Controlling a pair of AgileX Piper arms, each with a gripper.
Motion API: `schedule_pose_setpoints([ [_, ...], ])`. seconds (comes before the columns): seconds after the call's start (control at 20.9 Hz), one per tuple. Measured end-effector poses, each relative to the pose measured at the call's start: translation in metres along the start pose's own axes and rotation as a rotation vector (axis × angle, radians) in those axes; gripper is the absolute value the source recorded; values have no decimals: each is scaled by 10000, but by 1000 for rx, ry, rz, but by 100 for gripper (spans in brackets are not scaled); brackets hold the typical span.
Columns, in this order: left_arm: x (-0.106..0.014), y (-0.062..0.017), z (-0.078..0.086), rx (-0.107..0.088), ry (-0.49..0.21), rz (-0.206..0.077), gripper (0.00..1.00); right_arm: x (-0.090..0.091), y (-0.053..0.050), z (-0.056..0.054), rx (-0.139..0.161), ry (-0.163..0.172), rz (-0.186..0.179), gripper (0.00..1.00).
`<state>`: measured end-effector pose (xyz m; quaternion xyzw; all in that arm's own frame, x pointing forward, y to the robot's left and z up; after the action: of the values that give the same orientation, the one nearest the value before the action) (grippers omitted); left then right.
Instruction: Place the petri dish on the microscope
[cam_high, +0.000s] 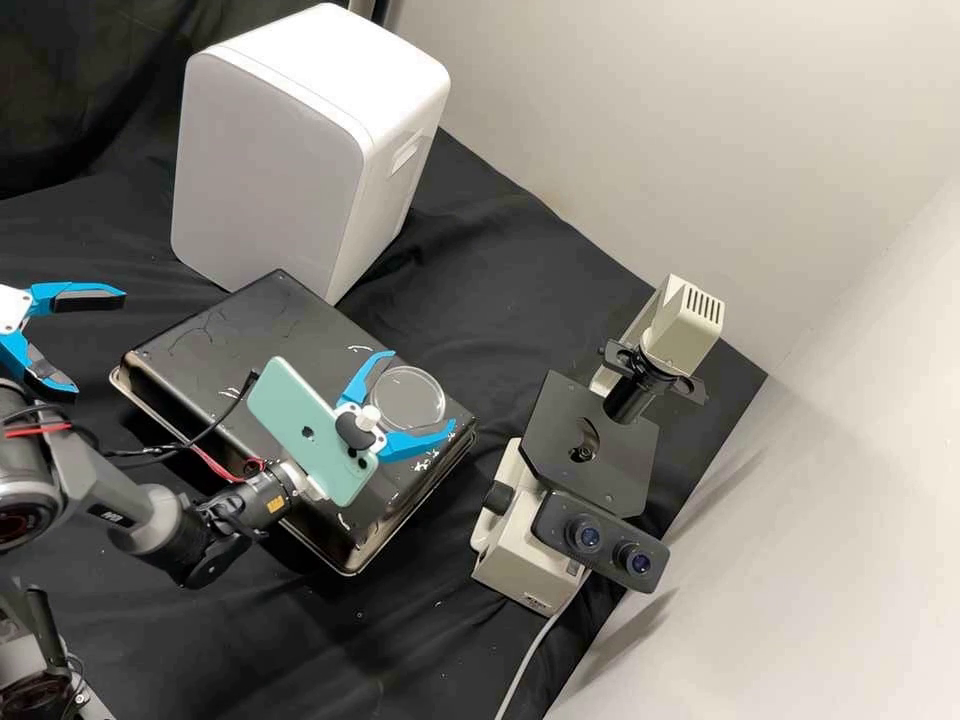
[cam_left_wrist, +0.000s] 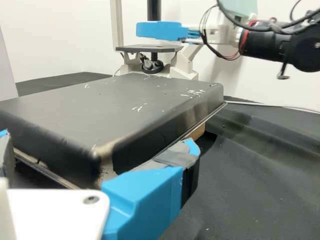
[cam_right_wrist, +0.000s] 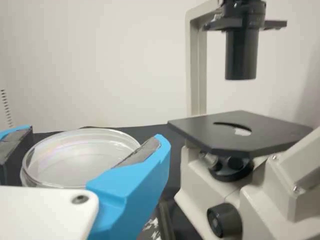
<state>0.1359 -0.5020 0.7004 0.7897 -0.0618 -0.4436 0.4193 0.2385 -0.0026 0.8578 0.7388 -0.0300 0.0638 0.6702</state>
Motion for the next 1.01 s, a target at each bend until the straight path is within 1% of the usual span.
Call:
schedule_pose_setpoints([
  [0.05, 0, 0, 0, 0, 0, 0, 100, 46, 6, 3, -1, -2, 11, 0],
  [0.1, 0, 0, 0, 0, 0, 0, 100, 91, 10, 14, -13, -9, 21, 0],
  [0.14, 0, -1, 0, 0, 0, -1, 100, 136, 26, 29, -21, -18, 37, 0],
  [0.19, 3, -8, -3, -2, 1, -4, 100, 175, 35, 43, -23, -29, 45, 0],
  [0.24, 4, -11, -4, -2, 1, -7, 100, 222, 41, 63, -31, -42, 48, 0],
  [0.34, 5, -15, -5, -3, 2, -9, 100, 307, 75, 92, -49, -63, 67, 0],
  [0.43, 5, -15, -5, -3, 2, -9, 100, 377, 110, 113, -55, -81, 89, 0],
  [0.53, 5, -15, -5, -3, 2, -9, 100, 440, 149, 128, -67, -92, 111, 0],
  [0.58, 6, -18, -6, -4, 2, -10, 100, 469, 171, 136, -65, -94, 124, 0],
  [0.67, 6, -18, -6, -4, 2, -10, 100, 542, 186, 162, -64, -102, 135, 0],
  [0.82, 8, -23, -8, -5, 3, -13, 100, 621, 176, 225, -56, -138, 123, 0],
  [0.86, 9, -26, -9, -6, 3, -15, 100, 658, 183, 232, -71, -142, 123, 0],
  [1.01, 13, -38, -13, -8, 5, -21, 100, 743, 185, 261, -79, -148, 118, 0],
])
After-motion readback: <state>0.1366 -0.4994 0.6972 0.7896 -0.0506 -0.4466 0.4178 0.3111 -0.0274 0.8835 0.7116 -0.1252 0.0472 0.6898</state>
